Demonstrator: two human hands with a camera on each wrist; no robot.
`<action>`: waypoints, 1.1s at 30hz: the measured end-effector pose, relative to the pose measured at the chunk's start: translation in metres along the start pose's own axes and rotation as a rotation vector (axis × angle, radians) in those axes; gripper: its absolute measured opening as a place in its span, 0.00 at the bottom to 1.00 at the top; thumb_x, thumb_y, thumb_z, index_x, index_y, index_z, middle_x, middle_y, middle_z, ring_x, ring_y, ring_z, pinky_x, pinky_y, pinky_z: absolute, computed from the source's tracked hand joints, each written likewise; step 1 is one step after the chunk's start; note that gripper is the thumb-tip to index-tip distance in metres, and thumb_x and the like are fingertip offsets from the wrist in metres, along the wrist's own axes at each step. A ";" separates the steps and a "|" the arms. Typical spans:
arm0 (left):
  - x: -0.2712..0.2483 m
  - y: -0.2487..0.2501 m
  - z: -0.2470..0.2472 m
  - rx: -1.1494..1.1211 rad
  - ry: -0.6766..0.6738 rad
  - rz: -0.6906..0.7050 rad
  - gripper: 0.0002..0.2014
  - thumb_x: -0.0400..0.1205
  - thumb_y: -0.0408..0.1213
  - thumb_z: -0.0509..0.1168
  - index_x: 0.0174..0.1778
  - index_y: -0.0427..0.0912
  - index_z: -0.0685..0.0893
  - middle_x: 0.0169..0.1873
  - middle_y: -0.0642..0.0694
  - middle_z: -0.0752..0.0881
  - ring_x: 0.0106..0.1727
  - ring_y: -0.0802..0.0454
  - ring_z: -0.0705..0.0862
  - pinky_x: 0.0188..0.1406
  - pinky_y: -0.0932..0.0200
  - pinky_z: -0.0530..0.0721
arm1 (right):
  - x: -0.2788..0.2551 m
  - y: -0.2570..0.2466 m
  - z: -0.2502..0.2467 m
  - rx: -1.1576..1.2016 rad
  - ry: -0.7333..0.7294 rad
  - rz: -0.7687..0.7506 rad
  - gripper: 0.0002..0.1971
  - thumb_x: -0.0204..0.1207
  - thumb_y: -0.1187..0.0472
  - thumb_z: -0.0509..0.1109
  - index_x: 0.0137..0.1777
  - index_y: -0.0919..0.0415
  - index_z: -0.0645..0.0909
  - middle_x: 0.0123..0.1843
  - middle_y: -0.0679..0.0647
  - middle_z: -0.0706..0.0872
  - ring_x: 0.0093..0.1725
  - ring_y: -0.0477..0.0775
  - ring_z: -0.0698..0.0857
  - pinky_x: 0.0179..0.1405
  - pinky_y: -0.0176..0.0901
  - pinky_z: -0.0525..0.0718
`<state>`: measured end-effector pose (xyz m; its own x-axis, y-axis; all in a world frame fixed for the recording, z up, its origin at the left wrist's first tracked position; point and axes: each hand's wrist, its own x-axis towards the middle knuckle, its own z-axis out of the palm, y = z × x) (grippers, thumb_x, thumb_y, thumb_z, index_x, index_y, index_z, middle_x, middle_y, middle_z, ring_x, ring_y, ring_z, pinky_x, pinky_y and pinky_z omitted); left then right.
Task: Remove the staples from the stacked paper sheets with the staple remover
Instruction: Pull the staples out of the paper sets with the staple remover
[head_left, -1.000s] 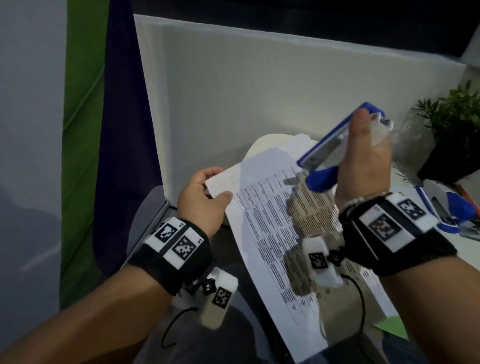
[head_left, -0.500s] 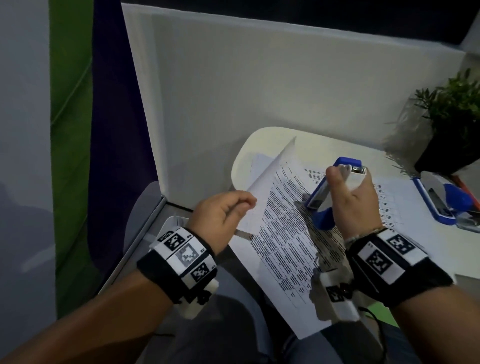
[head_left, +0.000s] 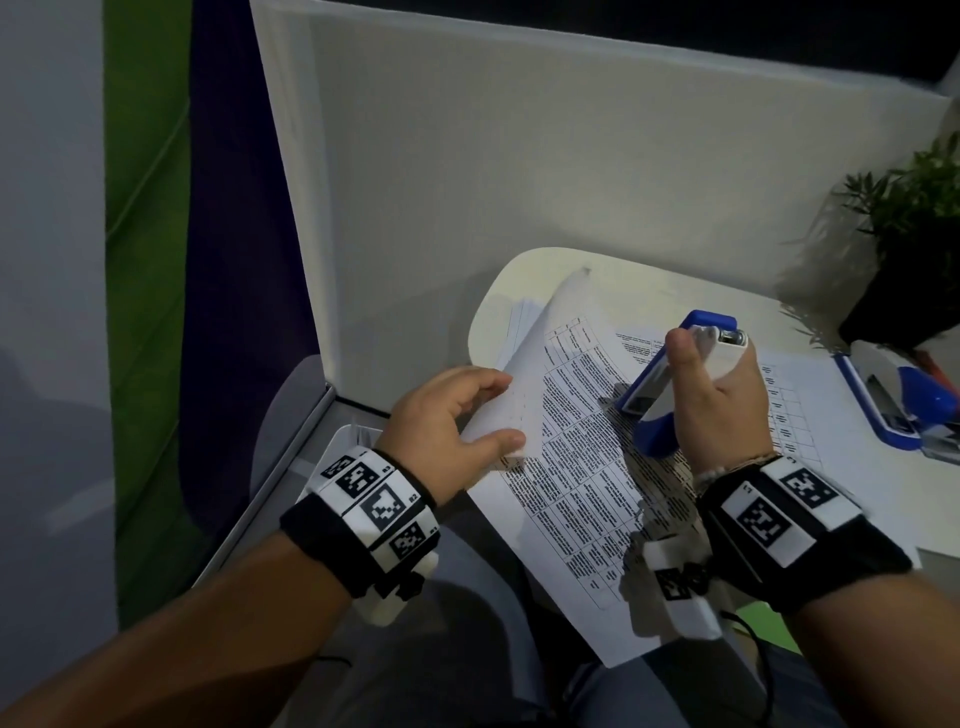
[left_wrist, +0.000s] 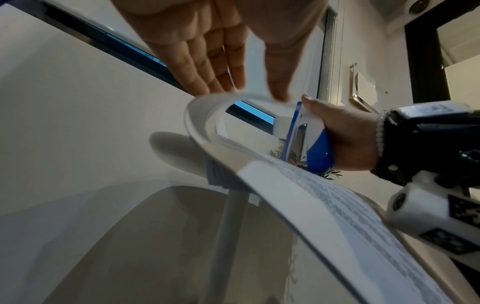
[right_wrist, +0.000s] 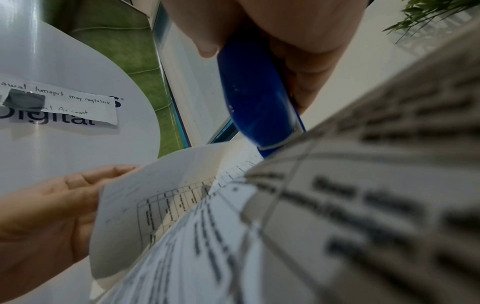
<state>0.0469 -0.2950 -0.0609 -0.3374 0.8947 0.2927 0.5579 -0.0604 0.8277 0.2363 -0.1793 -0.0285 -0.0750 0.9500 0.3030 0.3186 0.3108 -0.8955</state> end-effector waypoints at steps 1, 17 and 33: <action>-0.001 0.001 -0.002 0.010 -0.023 -0.012 0.29 0.63 0.45 0.80 0.61 0.51 0.83 0.55 0.62 0.80 0.55 0.71 0.79 0.56 0.75 0.76 | 0.000 -0.001 0.000 -0.002 -0.008 -0.004 0.15 0.79 0.47 0.64 0.51 0.59 0.70 0.35 0.44 0.75 0.32 0.40 0.73 0.24 0.19 0.70; -0.001 0.051 -0.009 -0.370 0.022 -0.160 0.13 0.77 0.30 0.70 0.44 0.57 0.84 0.46 0.52 0.90 0.48 0.52 0.89 0.50 0.45 0.88 | 0.005 -0.118 0.016 0.283 -0.252 -0.285 0.29 0.60 0.22 0.60 0.47 0.45 0.72 0.48 0.52 0.87 0.49 0.57 0.88 0.55 0.62 0.85; -0.011 0.072 -0.015 -0.178 0.102 0.053 0.25 0.62 0.54 0.76 0.51 0.69 0.74 0.47 0.66 0.83 0.50 0.69 0.81 0.48 0.73 0.81 | -0.007 -0.127 0.033 0.353 -0.238 -0.411 0.14 0.78 0.51 0.62 0.31 0.49 0.68 0.20 0.38 0.72 0.24 0.36 0.71 0.28 0.24 0.68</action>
<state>0.0795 -0.3158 0.0027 -0.3912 0.8391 0.3780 0.4376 -0.1917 0.8785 0.1652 -0.2243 0.0728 -0.3484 0.7176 0.6031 -0.1116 0.6070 -0.7868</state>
